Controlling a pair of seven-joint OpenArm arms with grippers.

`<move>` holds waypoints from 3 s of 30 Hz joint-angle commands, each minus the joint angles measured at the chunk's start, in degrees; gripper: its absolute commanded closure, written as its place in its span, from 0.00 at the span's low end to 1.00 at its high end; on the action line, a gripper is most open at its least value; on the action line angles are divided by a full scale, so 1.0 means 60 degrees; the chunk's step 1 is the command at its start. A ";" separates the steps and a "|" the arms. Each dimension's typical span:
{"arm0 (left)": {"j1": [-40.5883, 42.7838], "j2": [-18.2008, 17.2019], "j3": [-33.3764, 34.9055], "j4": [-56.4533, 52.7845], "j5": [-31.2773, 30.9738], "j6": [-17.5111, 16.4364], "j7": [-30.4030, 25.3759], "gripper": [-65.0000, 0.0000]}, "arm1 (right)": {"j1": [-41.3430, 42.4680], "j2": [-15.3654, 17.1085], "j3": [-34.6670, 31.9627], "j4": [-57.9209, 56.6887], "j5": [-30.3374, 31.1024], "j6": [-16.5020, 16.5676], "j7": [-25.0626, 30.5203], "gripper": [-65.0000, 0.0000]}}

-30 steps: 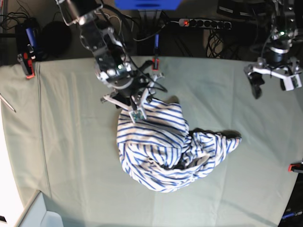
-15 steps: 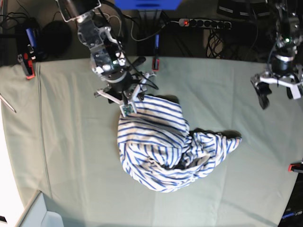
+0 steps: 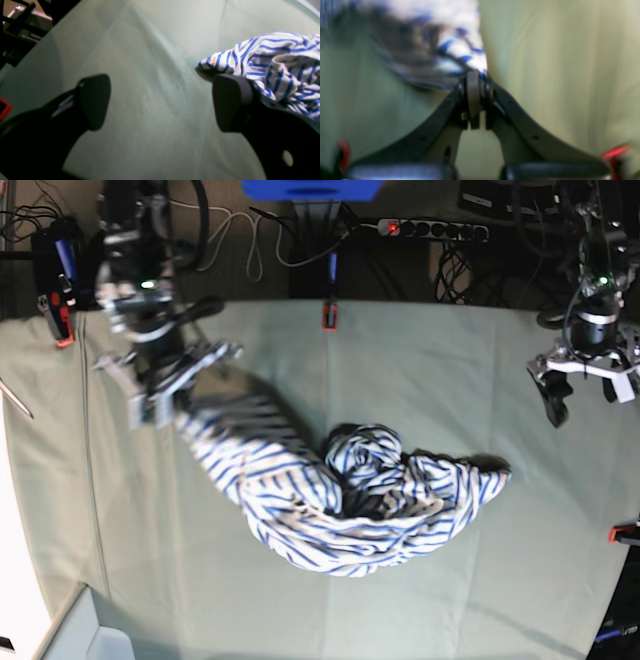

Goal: Layout the t-shirt on the table in an organized manner, then fold the t-shirt properly

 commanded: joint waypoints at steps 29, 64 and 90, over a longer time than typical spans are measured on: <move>-0.3168 0.1448 0.3828 -0.2965 0.0034 -0.0013 0.0281 0.03 | 0.0194 -0.1039 0.3516 0.1027 0.0009 0.0057 -0.0282 1.00; -0.1161 -0.1526 -0.1256 -0.0987 -0.2545 -0.0013 0.0325 1.00 | -0.1506 -0.0951 -0.1392 0.0910 -0.0035 0.0057 -0.0252 1.00; -0.1966 -0.2171 -0.2458 -0.2144 -0.2559 -0.0013 0.1981 0.50 | 0.0267 0.0397 -0.6594 0.0924 -0.0035 0.0057 -0.1835 0.60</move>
